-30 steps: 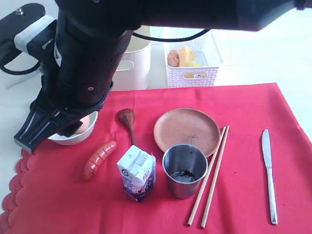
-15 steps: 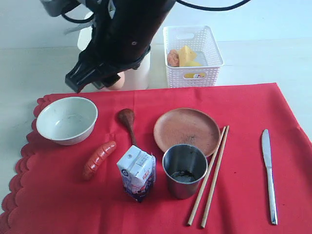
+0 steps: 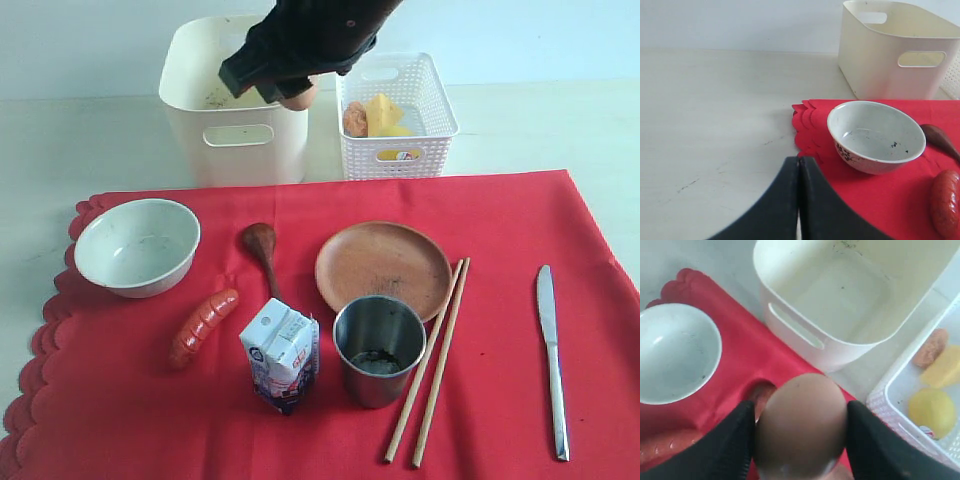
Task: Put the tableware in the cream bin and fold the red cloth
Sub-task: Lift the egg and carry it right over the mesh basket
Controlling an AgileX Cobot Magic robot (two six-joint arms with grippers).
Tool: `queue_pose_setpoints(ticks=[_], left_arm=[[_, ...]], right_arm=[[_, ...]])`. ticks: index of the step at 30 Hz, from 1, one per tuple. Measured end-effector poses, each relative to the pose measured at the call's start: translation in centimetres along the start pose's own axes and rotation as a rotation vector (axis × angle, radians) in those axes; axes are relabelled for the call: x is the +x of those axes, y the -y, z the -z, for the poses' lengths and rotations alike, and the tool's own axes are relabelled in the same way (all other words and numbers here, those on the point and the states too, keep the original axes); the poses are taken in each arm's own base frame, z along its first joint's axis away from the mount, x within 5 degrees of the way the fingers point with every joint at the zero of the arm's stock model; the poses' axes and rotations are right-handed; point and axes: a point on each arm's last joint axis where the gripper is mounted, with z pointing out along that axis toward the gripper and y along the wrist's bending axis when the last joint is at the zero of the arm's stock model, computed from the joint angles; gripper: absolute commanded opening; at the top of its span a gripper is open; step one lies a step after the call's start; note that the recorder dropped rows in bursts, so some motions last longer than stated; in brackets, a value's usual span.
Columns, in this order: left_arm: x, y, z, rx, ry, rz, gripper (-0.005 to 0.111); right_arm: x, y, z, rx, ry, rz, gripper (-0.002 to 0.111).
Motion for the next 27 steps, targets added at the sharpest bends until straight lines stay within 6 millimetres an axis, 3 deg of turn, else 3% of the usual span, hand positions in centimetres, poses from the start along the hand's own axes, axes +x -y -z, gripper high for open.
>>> queue_pose_setpoints(ticks=[17,27], left_arm=[[0.0,0.0,0.0,0.0,0.0,0.0,0.0],[0.0,0.0,0.0,0.0,0.0,0.0,0.0]], right_arm=[[-0.1,8.1,0.1,0.136,0.126,-0.141,0.0],[1.7,12.3,-4.2,0.189,0.106,-0.214,0.0]])
